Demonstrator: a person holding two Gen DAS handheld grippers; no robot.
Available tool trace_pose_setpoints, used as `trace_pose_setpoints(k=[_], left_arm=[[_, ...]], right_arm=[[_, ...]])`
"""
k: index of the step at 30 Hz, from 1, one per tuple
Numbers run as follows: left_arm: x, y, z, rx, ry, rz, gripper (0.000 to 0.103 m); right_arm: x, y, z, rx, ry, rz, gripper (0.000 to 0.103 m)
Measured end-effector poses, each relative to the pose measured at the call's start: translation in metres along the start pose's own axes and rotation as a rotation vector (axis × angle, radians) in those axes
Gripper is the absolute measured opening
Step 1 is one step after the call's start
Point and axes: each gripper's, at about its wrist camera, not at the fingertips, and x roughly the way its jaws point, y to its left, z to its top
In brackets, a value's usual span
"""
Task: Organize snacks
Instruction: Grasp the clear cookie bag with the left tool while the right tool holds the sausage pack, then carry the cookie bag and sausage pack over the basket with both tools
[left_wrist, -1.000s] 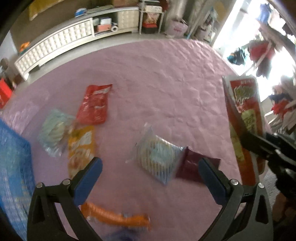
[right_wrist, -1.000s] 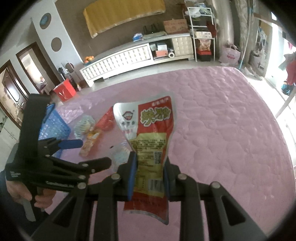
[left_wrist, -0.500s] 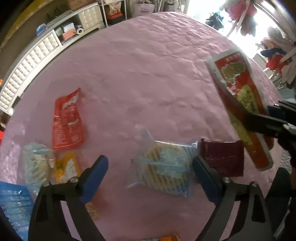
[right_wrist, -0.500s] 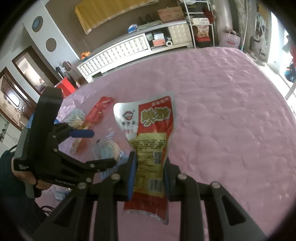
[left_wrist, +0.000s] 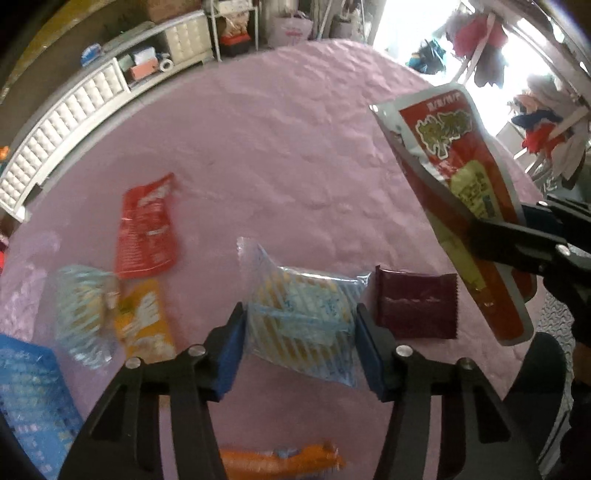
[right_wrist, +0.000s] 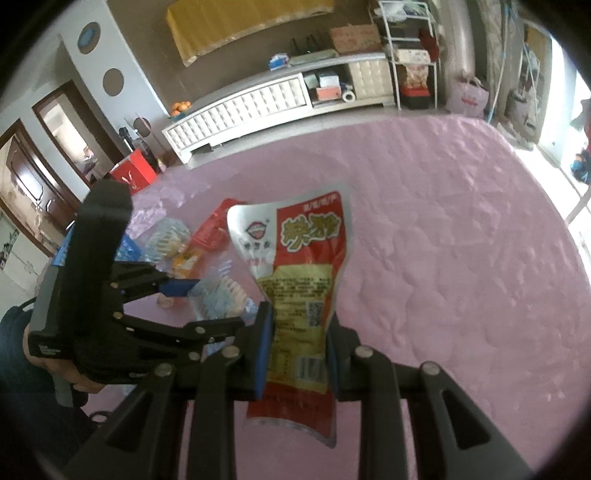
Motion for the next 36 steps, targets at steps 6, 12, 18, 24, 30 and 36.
trace_pose_setpoints(k=[6, 12, 18, 24, 30, 36], left_arm=[[-0.062, 0.011, -0.018, -0.052, -0.106, 0.026, 0.052], [-0.137, 0.034, -0.048, -0.086, -0.211, 0.066, 0.052], [-0.189, 0.064, -0.082, -0.121, -0.275, 0.123, 0.052], [-0.226, 0.094, -0.120, -0.163, -0.310, 0.177, 0.052], [-0.248, 0.125, -0.154, -0.216, -0.337, 0.213, 0.052], [-0.257, 0.156, -0.183, -0.260, -0.325, 0.252, 0.052]], right_arm=[[-0.027, 0.034, 0.010, -0.054, -0.043, 0.014, 0.030], [-0.052, 0.087, 0.018, -0.112, -0.094, 0.064, 0.029], [-0.060, 0.143, 0.020, -0.189, -0.114, 0.096, 0.029], [-0.063, 0.192, 0.021, -0.250, -0.117, 0.135, 0.029], [-0.056, 0.239, 0.023, -0.319, -0.119, 0.165, 0.029], [-0.040, 0.275, 0.026, -0.365, -0.104, 0.192, 0.029]])
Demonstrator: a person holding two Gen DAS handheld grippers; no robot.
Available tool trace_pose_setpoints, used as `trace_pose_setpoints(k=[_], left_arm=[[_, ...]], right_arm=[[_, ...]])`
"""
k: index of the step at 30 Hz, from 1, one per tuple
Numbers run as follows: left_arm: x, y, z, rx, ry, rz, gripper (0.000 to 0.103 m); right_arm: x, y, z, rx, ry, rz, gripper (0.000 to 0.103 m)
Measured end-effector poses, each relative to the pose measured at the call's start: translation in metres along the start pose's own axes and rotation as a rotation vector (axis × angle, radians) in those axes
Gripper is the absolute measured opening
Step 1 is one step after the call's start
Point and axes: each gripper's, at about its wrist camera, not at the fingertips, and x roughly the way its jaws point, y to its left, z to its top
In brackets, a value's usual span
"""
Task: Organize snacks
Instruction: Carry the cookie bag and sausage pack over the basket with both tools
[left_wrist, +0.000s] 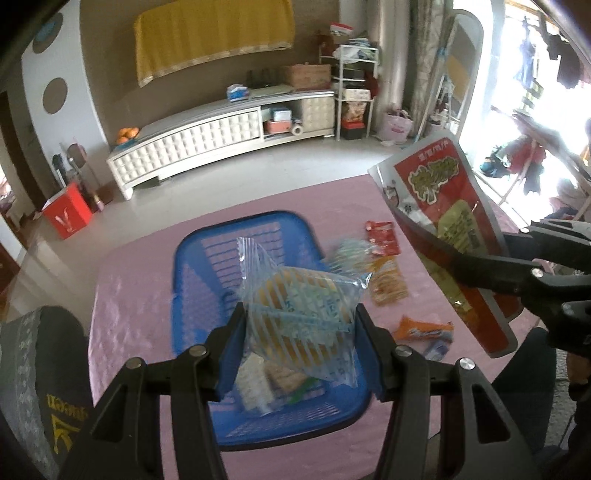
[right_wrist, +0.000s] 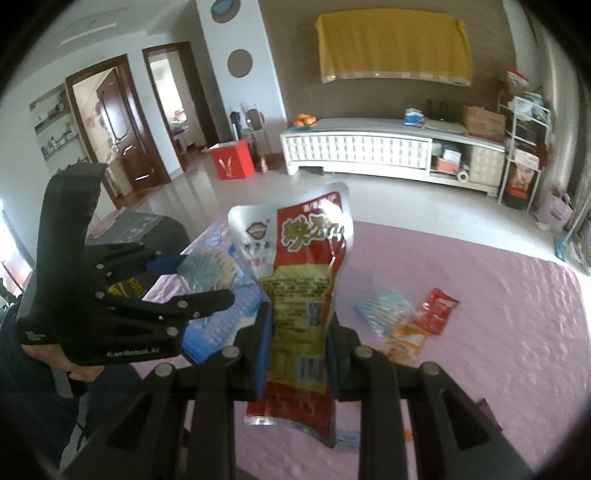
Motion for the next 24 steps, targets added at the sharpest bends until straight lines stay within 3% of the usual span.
trace_pose_setpoints(k=[9, 24], left_arm=[[0.019, 0.041, -0.029, -0.050, 0.051, 0.031, 0.052], [0.053, 0.073, -0.052, -0.073, 0.088, -0.050, 0.053]], right_arm=[[0.046, 0.024, 0.004, -0.021, 0.074, 0.035, 0.030], [0.112, 0.047, 0.006, 0.023, 0.185, 0.039, 0.030]])
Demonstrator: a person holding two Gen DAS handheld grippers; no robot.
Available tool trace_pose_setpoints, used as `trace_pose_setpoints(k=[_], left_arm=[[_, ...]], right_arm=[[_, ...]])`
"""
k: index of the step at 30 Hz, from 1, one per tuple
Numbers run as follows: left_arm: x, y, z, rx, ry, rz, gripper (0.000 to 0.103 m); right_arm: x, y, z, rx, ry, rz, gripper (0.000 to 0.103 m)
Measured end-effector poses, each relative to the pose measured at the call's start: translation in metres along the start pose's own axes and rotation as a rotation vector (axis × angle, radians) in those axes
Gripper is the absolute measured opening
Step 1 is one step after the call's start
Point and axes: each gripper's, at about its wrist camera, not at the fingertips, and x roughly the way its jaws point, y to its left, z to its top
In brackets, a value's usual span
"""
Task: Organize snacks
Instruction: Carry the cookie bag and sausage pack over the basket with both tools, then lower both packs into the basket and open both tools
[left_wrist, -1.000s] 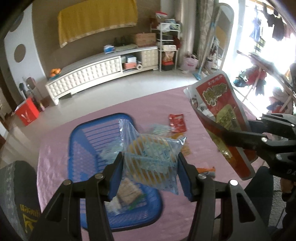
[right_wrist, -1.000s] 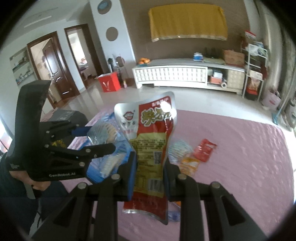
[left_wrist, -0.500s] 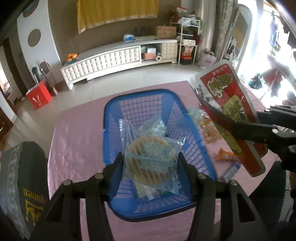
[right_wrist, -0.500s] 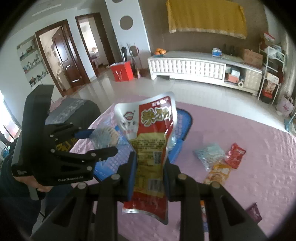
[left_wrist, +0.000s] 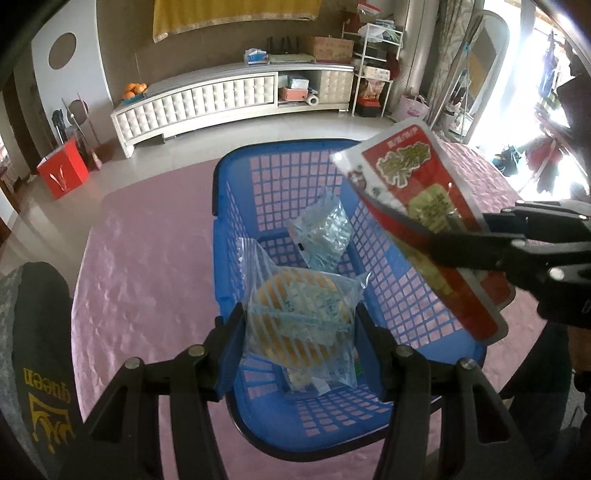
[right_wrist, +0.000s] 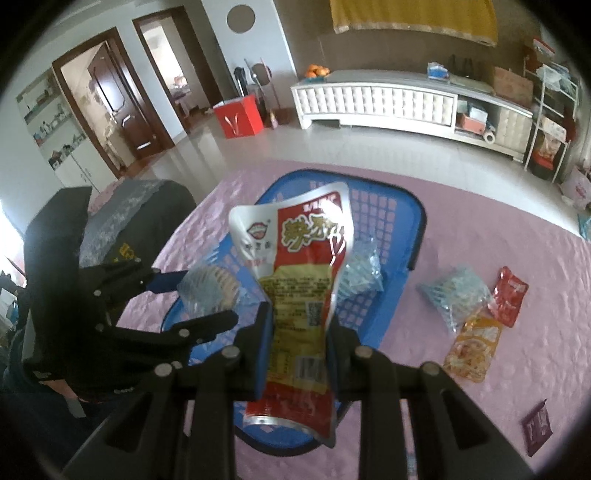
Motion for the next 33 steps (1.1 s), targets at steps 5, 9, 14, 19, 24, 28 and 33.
trace_pose_setpoints(k=[5, 9, 14, 19, 24, 28, 33], left_arm=[[0.002, -0.004, -0.004, 0.031, -0.009, -0.009, 0.053], [0.001, -0.003, -0.006, 0.030, -0.011, -0.009, 0.053], [0.001, -0.001, -0.006, 0.023, -0.005, -0.016, 0.053], [0.004, -0.002, -0.008, 0.032, 0.005, -0.004, 0.053], [0.002, 0.000, -0.009, 0.011, 0.009, -0.009, 0.053], [-0.001, 0.001, -0.008, 0.005, 0.011, -0.002, 0.053], [0.000, -0.006, -0.007, 0.009, 0.021, 0.015, 0.055]], right_arm=[[0.015, 0.009, -0.001, -0.015, 0.032, -0.021, 0.030], [0.028, 0.012, -0.002, -0.001, 0.069, -0.034, 0.030], [0.032, 0.015, -0.005, 0.007, 0.082, -0.029, 0.037], [0.029, 0.015, -0.003, -0.003, 0.093, -0.101, 0.082], [0.014, 0.019, -0.004, -0.033, 0.052, -0.116, 0.095], [0.003, 0.016, -0.005, -0.029, 0.026, -0.125, 0.098], [-0.003, 0.006, -0.008, -0.008, 0.012, -0.155, 0.100]])
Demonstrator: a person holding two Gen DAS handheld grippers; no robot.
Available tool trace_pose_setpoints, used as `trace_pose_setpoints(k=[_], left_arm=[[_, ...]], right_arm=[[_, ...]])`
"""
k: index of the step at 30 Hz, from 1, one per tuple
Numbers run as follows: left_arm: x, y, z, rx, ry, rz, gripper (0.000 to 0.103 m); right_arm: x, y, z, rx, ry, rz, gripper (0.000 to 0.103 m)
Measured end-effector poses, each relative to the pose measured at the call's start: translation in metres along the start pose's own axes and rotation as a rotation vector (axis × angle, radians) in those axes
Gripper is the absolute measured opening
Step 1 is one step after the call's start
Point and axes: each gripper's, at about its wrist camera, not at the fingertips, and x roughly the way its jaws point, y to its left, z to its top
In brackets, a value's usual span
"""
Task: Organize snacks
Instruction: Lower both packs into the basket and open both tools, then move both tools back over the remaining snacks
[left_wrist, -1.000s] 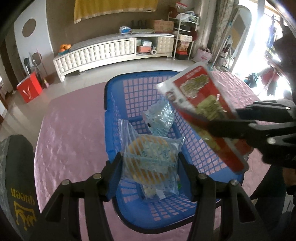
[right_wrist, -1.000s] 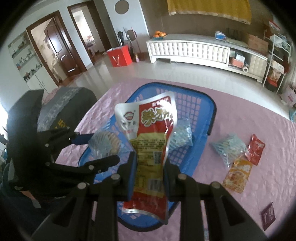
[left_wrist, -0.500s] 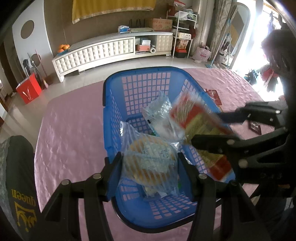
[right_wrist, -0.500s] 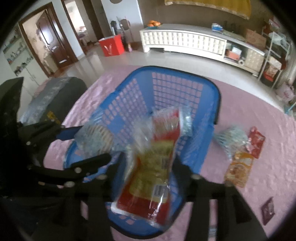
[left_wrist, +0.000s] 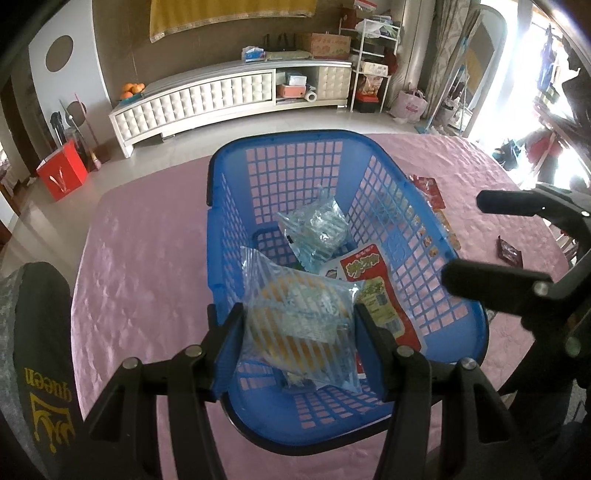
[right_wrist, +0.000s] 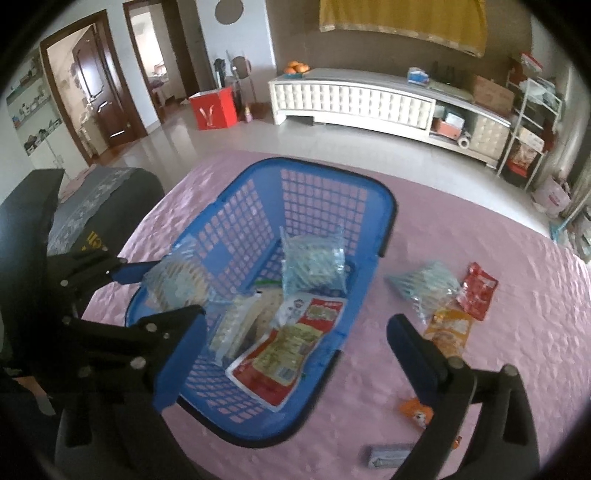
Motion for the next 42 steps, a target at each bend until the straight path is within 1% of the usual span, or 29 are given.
trace_pose_setpoints(k=[4, 7, 9, 11, 19, 24, 30, 34, 42], left_arm=[[0.005, -0.001, 0.001, 0.000, 0.012, 0.013, 0.058], [0.004, -0.001, -0.001, 0.016, 0.001, 0.016, 0.066], [0.000, -0.004, 0.001, 0.032, -0.024, 0.018, 0.077], [-0.005, -0.004, 0.004, 0.037, -0.050, 0.031, 0.080], [-0.013, 0.002, 0.006, -0.003, -0.063, 0.029, 0.080], [-0.024, -0.005, 0.003, -0.004, -0.072, 0.031, 0.080], [-0.044, -0.026, 0.007, 0.027, -0.103, 0.028, 0.080], [-0.052, -0.042, 0.011, 0.029, -0.113, 0.023, 0.080], [-0.056, -0.092, 0.020, 0.088, -0.117, 0.013, 0.081]], right_arm=[[0.001, -0.006, -0.004, 0.011, 0.007, -0.012, 0.100], [0.003, -0.005, -0.006, -0.001, 0.010, -0.023, 0.100], [0.005, -0.003, -0.006, -0.012, 0.011, -0.025, 0.100], [0.006, -0.002, -0.007, -0.011, 0.014, -0.020, 0.100], [0.002, -0.004, -0.008, 0.000, 0.006, -0.018, 0.100], [-0.009, -0.006, -0.010, 0.010, -0.010, -0.014, 0.100], [-0.028, -0.010, -0.015, 0.023, -0.040, -0.014, 0.100], [-0.043, -0.018, -0.019, 0.037, -0.064, -0.020, 0.100], [-0.069, -0.055, -0.035, 0.095, -0.100, -0.036, 0.100]])
